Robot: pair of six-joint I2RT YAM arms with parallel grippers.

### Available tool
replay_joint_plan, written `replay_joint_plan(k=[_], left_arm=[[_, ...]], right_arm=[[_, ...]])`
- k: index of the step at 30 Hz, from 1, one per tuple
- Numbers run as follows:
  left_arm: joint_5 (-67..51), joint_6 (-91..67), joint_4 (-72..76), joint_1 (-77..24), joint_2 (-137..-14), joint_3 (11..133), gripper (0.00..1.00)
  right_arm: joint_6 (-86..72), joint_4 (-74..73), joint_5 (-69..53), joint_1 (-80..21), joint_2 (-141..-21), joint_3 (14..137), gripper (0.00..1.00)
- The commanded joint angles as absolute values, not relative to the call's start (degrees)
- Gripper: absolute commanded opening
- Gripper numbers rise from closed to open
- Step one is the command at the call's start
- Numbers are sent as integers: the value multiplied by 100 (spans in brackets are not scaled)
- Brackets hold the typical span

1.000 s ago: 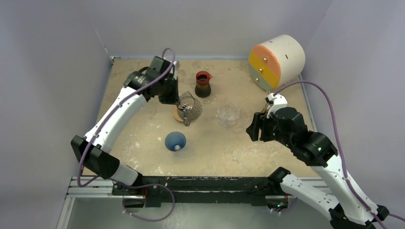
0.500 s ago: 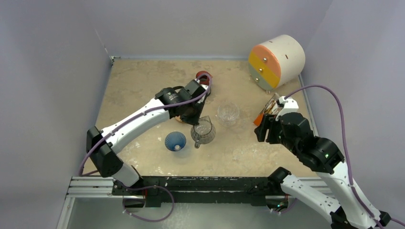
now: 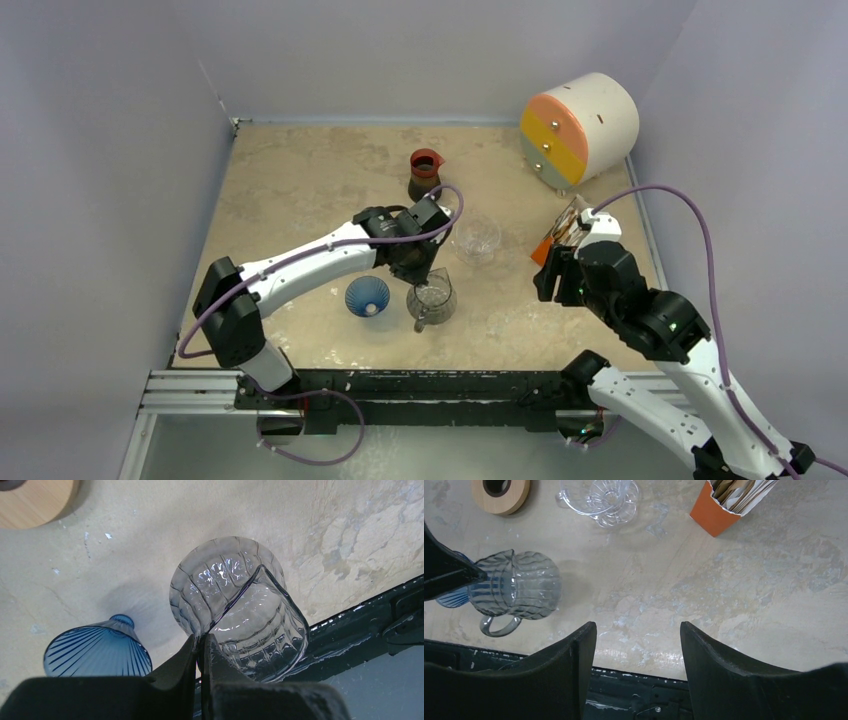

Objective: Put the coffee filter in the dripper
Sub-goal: Place the coffee server at the center of the board.

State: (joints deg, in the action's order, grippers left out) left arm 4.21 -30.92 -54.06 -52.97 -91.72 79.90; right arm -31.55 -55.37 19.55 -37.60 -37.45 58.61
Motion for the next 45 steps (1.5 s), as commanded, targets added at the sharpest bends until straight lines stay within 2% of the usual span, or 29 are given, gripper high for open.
replay_joint_plan(k=[1, 13, 27, 31, 36, 45], left_arm=[[245, -3359, -4803, -5369, -9201, 7685, 0], [228, -3714, -4105, -5502, -9136, 6962, 0], [401, -3797, -4139, -5629, -9099, 6904, 0], [413, -3764, -4199, -5649, -9059, 6955, 11], [404, -3686, -4270, -5674, -8988, 7067, 18], [630, -3543, -4702, -5678, -8605, 7630, 36]], right_arm=[[-3261, -5335, 1940, -3772, -3710, 5820, 66], [-3329, -5192, 1876, -3773, -3682, 5662, 66], [-3390, -5111, 1830, -3772, -3720, 5599, 67], [-3394, -5089, 1811, -3771, -3735, 5614, 67], [-3385, -5065, 1797, -3771, -3804, 5681, 67], [-3349, -4917, 1728, -3771, -3975, 5858, 67]])
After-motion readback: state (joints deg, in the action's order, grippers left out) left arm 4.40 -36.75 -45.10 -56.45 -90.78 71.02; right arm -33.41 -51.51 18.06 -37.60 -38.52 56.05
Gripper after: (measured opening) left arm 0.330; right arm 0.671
